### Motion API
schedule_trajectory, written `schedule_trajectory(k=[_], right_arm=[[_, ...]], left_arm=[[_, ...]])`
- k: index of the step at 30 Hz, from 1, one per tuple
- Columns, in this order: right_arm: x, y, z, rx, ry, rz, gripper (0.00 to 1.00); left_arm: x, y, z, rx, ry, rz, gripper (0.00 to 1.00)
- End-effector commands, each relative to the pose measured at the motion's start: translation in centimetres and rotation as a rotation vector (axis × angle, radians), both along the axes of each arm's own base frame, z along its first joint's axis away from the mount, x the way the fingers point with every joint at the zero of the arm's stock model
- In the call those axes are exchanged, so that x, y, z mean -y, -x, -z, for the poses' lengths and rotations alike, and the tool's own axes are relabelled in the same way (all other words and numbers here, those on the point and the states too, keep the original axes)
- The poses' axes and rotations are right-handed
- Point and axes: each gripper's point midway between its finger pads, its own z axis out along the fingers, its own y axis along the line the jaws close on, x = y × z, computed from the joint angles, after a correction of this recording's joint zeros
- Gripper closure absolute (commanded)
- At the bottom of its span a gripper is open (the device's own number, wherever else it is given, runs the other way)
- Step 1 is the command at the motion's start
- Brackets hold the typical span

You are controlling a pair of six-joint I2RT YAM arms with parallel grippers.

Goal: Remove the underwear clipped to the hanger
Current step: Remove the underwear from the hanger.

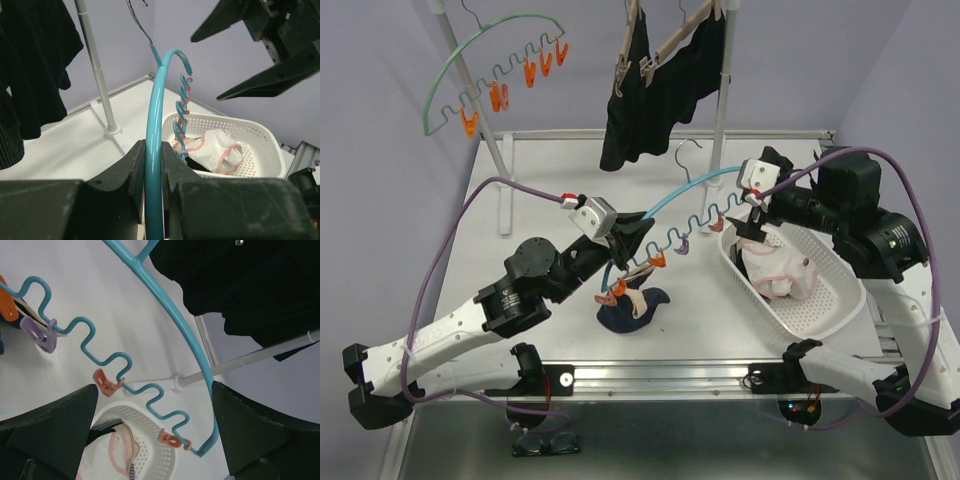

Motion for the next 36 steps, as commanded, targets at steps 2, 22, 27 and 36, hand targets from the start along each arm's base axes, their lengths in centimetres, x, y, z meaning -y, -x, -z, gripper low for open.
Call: schedule_trajectory(k=[2, 22, 27, 36], right_arm=[[-0.7, -1.1, -2.0, 0.123, 0.056, -0.076, 0.00], [-1.1, -3.4, 0.7, 0.167, 0.175, -0.104, 0.31], [-0.7, -3.4, 2.4, 0.169, 0.234, -0.116, 0.52], [-0.1, -2.6, 3.5, 0.182, 0.287, -0.141, 0.96]], left_arm=[[-0.2, 2.0, -3.2, 0.099, 0.068, 0.092, 1.00], [1.3, 2.8, -2.6, 0.008, 0.131, 0.169, 1.00], [1.7, 2.8, -3.2, -0.006, 0.149, 0.178, 1.00], [1.9, 2.7, -3.6, -0.028, 0.187, 0.184, 1.00]])
